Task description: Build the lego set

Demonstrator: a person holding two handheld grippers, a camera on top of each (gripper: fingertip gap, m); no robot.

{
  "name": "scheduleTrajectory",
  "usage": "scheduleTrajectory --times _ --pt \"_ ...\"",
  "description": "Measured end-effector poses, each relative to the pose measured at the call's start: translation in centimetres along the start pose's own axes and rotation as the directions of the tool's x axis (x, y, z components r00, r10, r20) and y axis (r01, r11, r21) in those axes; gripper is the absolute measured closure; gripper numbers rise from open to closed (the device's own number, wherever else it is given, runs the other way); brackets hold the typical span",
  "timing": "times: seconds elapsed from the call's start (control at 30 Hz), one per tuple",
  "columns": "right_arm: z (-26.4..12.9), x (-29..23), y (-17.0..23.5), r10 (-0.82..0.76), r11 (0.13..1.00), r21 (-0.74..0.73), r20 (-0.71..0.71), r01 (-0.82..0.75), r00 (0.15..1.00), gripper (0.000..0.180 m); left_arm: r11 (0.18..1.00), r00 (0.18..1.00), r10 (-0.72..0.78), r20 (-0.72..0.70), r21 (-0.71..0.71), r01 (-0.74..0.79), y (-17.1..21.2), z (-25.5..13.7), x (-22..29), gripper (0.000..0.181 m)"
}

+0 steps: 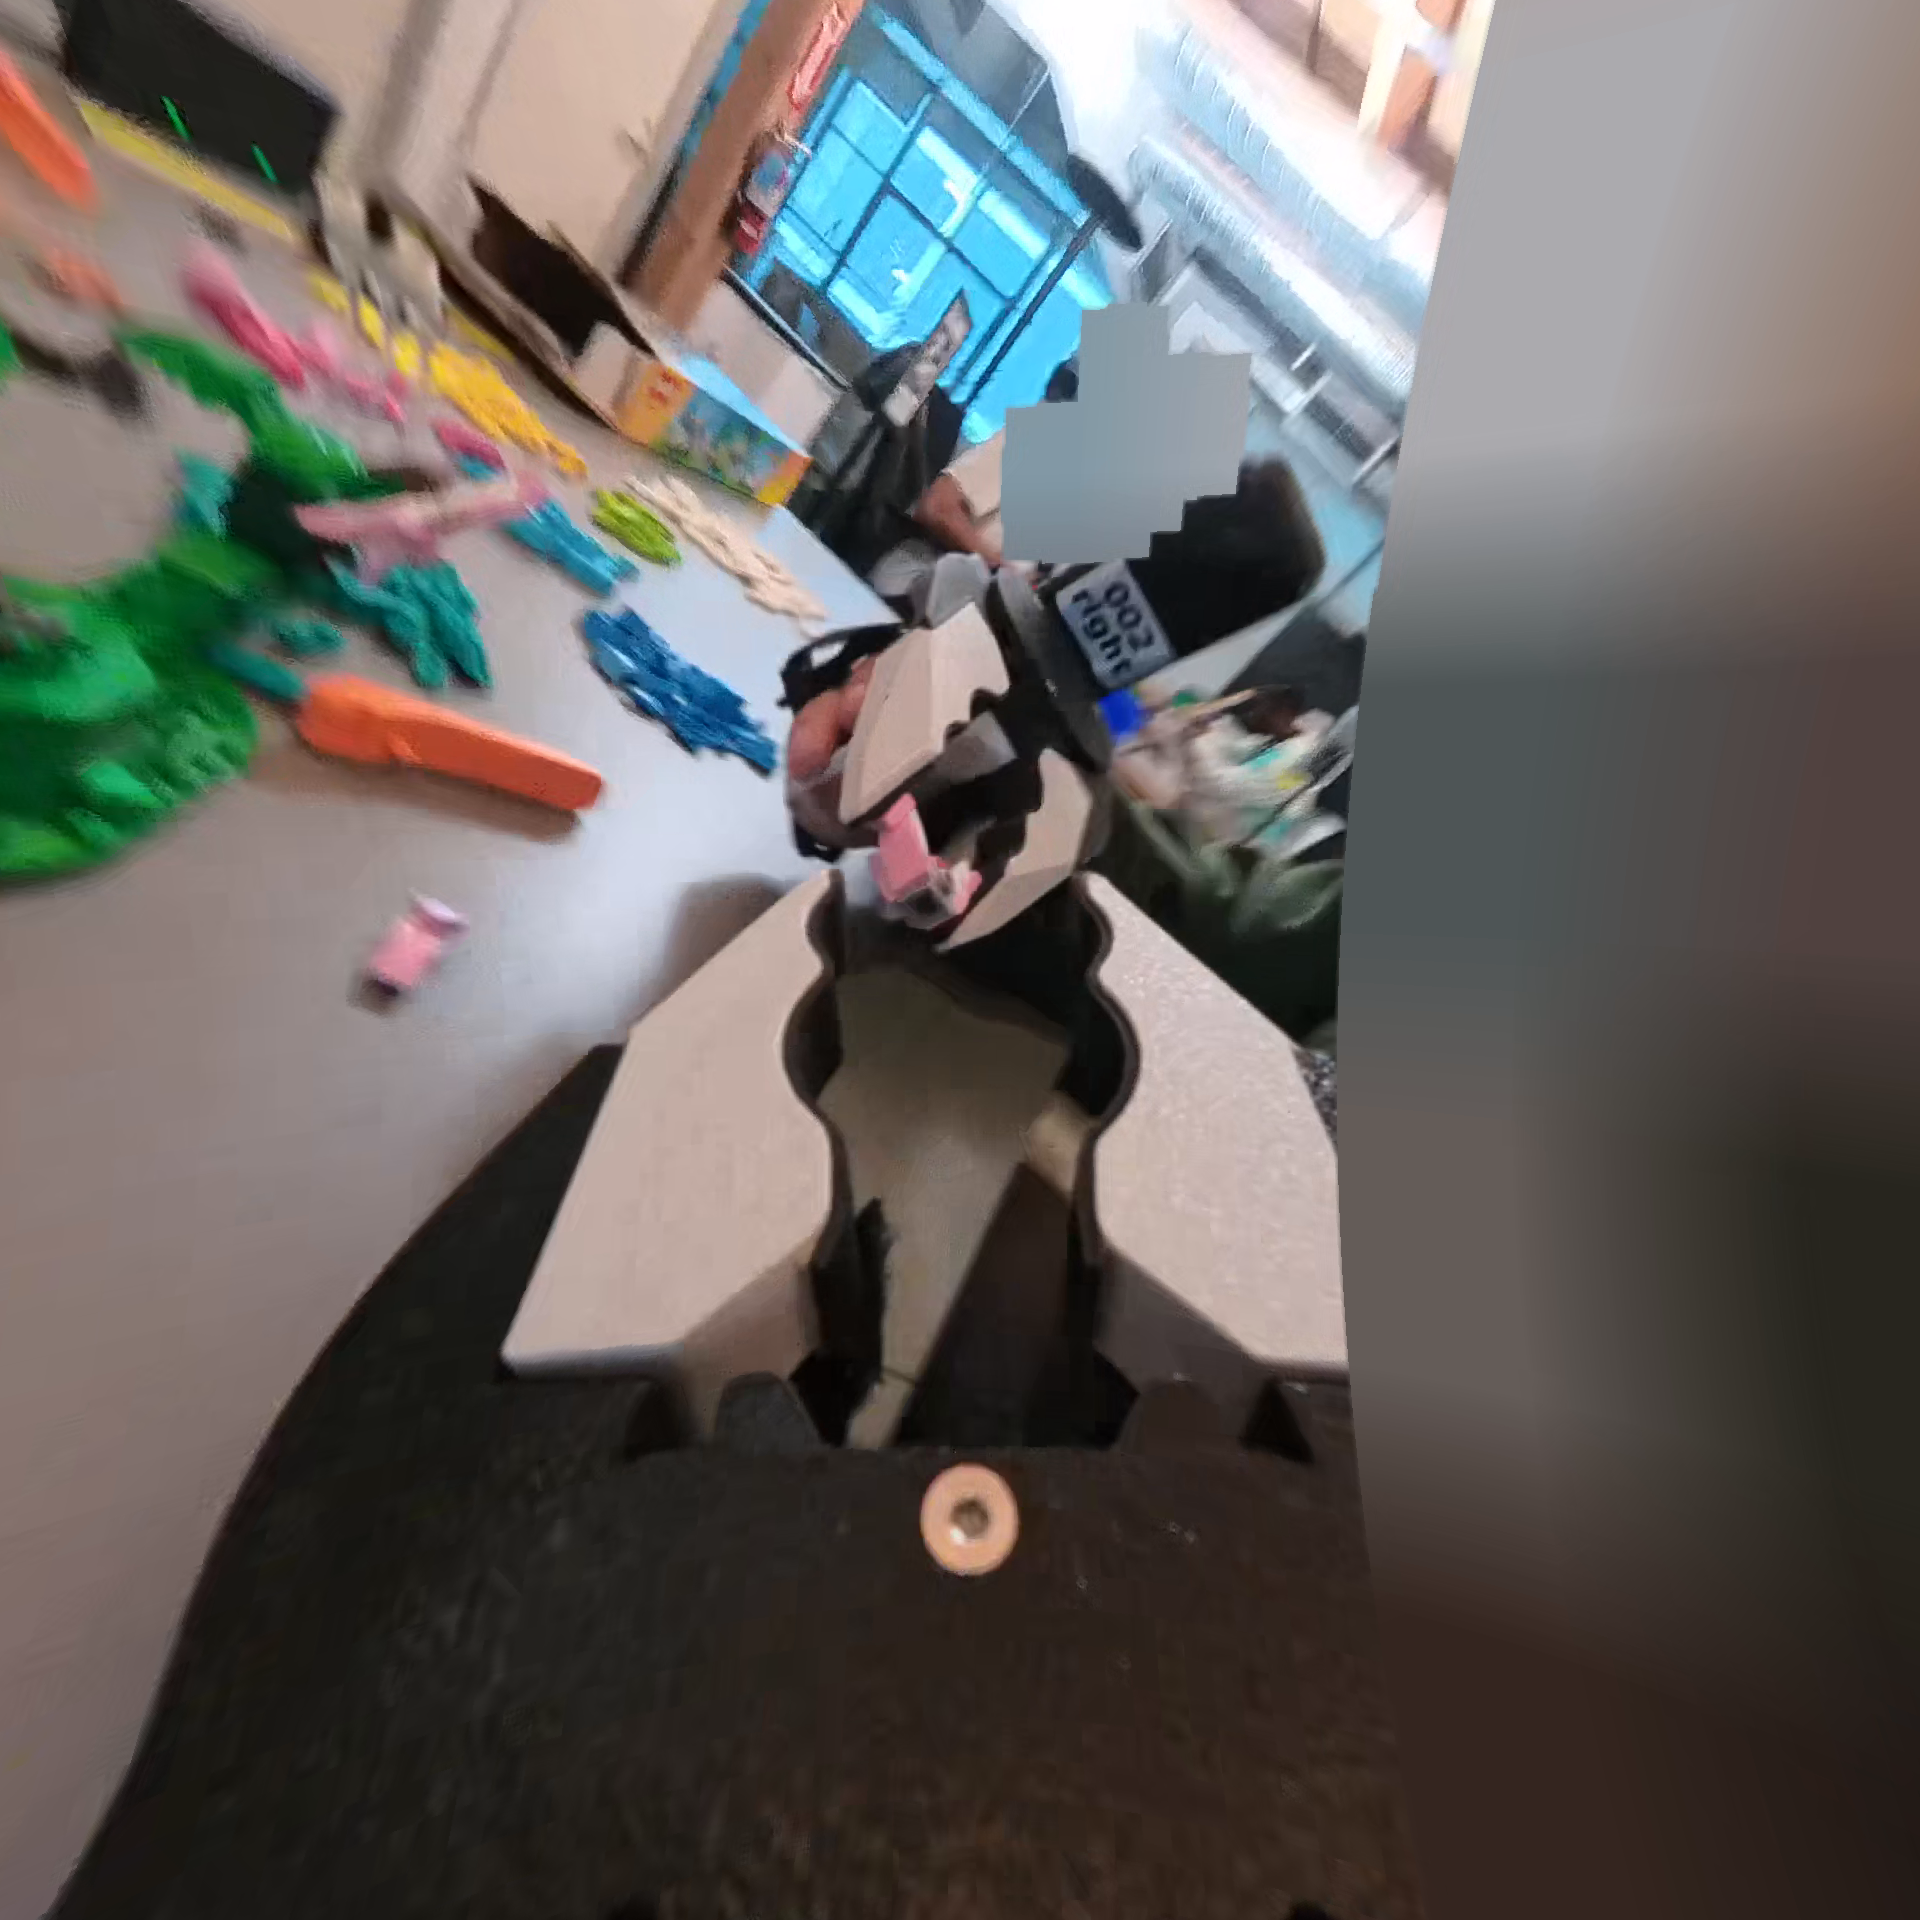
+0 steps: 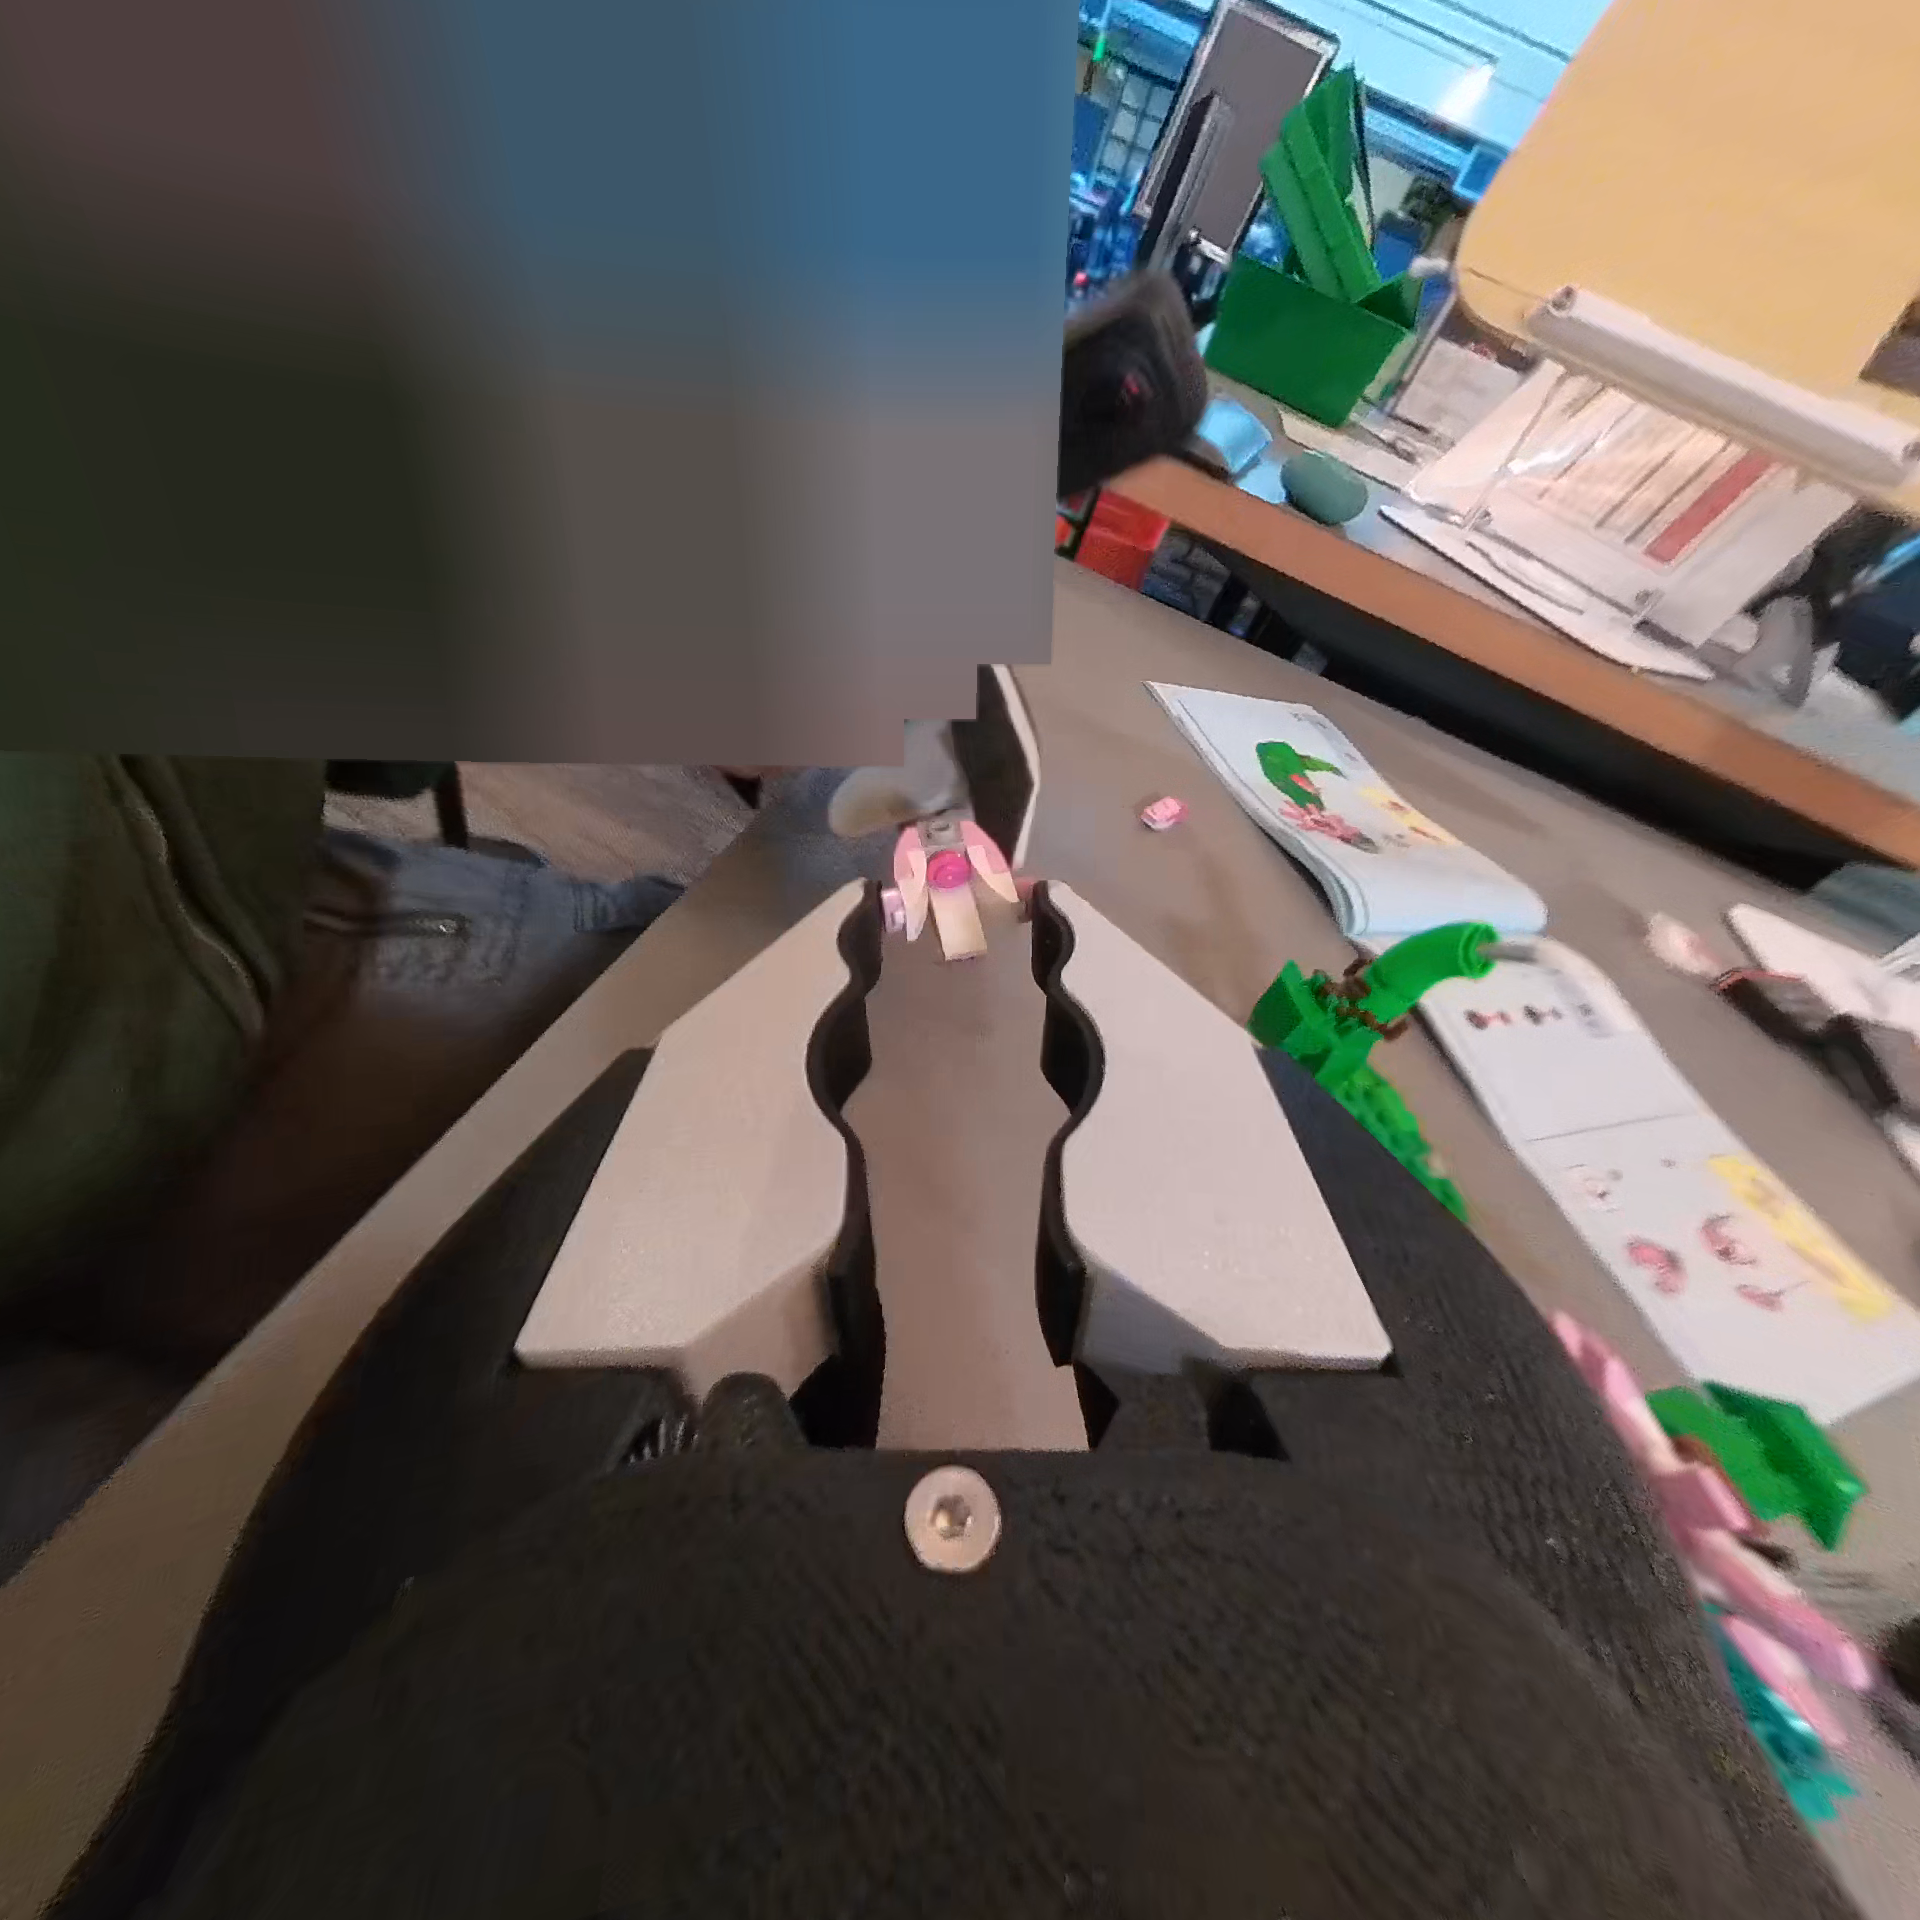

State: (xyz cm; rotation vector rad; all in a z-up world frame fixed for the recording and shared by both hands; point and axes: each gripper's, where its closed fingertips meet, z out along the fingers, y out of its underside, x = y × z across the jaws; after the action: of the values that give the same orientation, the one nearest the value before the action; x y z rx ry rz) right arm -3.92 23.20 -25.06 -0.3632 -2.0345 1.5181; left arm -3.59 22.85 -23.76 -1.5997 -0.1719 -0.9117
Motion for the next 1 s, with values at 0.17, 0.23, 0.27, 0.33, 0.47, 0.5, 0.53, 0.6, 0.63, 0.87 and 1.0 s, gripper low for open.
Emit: scheduleTrajectory --times 0.17,0.23,0.27,0.33,0.47,0.5,0.53,0.6,0.63,0.87,1.0 --pt "-0.3 0.0 -0.8 0.15 0.984 0.091 0.071 -0.156 0.986 0.152 0.852 0.829 0.523 0.199 -0.118 -0.509 0.3 0.4 -0.3 0.137" --pt "-0.3 -0.2 -1.1 0.175 0.976 0.113 0.096 -0.185 0.98 0.152 0.834 0.807 0.55 0.216 -0.086 -0.546 -0.2 0.6 0.1 0.141" --pt "-0.3 -0.3 -1.1 0.177 0.975 0.117 0.103 -0.189 0.979 0.152 0.842 0.822 0.536 0.193 -0.057 -0.536 -0.2 0.7 0.6 0.144" --pt "-0.2 -0.5 -1.2 0.176 0.975 0.119 0.113 -0.19 0.978 0.152 0.864 0.848 0.501 0.171 -0.037 -0.503 -0.2 0.9 0.8 0.148" --pt "-0.2 -0.7 -1.5 0.18 0.972 0.13 0.129 -0.196 0.975 0.152 0.857 0.844 0.514 0.156 -0.056 -0.512 0.3 1.1 0.9 0.155" --pt "-0.3 -0.7 -1.5 0.182 0.97 0.135 0.132 -0.2 0.974 0.152 0.856 0.841 0.517 0.157 -0.064 -0.514 0.3 1.1 0.8 0.157" --pt "-0.3 -0.7 -1.6 0.185 0.969 0.138 0.135 -0.204 0.973 0.152 0.855 0.841 0.519 0.156 -0.065 -0.515 0.4 1.1 0.8 0.158" --pt "-0.3 -0.7 -1.7 0.188 0.968 0.141 0.141 -0.208 0.972 0.152 0.852 0.839 0.523 0.15 -0.061 -0.52 0.4 1.1 0.9 0.164" --pt "-0.3 -0.8 -1.7 0.187 0.968 0.14 0.141 -0.207 0.972 0.152 0.851 0.838 0.525 0.15 -0.063 -0.522 0.4 1.1 0.9 0.164" --pt "-0.3 -0.9 -1.5 0.185 0.97 0.131 0.145 -0.204 0.972 0.152 0.831 0.817 0.556 0.154 -0.08 -0.55 0.6 1.1 0.9 0.164" --pt "-0.2 -0.6 -1.4 0.178 0.974 0.119 0.122 -0.192 0.977 0.151 0.82 0.804 0.572 0.165 -0.087 -0.566 0.7 1.0 0.7 0.165"
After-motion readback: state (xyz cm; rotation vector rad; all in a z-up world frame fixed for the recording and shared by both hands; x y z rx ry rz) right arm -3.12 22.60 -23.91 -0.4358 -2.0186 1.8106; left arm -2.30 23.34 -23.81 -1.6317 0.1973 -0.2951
